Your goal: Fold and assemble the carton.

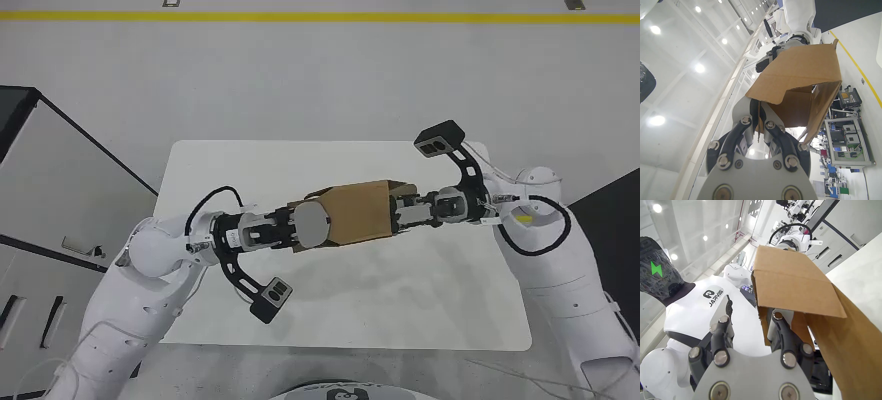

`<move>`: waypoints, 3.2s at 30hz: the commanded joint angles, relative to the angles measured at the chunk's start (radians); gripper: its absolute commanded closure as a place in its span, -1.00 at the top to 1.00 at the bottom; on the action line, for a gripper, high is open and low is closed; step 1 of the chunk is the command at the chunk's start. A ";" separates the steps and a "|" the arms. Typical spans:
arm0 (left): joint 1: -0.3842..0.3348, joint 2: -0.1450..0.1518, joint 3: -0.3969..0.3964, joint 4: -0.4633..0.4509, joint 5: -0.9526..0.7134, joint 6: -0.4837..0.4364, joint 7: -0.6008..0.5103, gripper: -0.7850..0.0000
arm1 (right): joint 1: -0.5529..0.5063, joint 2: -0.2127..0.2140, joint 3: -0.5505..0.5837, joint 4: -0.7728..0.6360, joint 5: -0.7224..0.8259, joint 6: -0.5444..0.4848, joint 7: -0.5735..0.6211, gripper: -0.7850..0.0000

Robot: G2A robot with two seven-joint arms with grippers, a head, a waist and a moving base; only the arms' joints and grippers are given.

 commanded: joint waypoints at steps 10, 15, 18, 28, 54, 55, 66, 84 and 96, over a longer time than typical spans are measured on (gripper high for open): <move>-0.002 0.000 0.010 -0.004 0.010 -0.008 -0.003 -1.00 | 0.016 -0.005 -0.013 0.004 -0.038 0.009 -0.027 -0.38; -0.002 -0.001 0.016 -0.011 0.017 -0.012 -0.007 -1.00 | 0.014 -0.006 -0.015 0.000 -0.053 0.017 -0.043 -0.63; -0.002 -0.001 0.019 -0.014 0.019 -0.014 -0.010 -1.00 | 0.011 -0.006 -0.014 -0.003 -0.058 0.022 -0.052 -0.72; 0.000 -0.002 0.036 -0.015 0.028 -0.015 -0.015 1.00 | -0.011 -0.005 -0.008 -0.012 -0.070 0.027 -0.061 -1.00; 0.038 0.013 -0.116 -0.062 0.009 0.011 -0.051 1.00 | -0.011 -0.028 -0.021 0.128 0.224 0.068 0.053 -1.00; 0.038 0.013 -0.116 -0.062 0.009 0.011 -0.051 1.00 | -0.011 -0.028 -0.021 0.128 0.224 0.068 0.053 -1.00; 0.020 0.021 -0.148 -0.092 0.149 -0.025 -0.025 1.00 | -0.025 -0.041 -0.059 0.185 0.301 0.179 0.023 -1.00; 0.010 0.030 -0.172 -0.127 0.308 -0.063 -0.018 1.00 | 0.014 -0.066 -0.131 0.285 0.314 0.262 -0.007 -1.00; -0.033 0.043 -0.192 -0.153 0.404 -0.089 0.027 1.00 | 0.030 -0.076 -0.143 0.324 0.276 0.271 -0.048 -1.00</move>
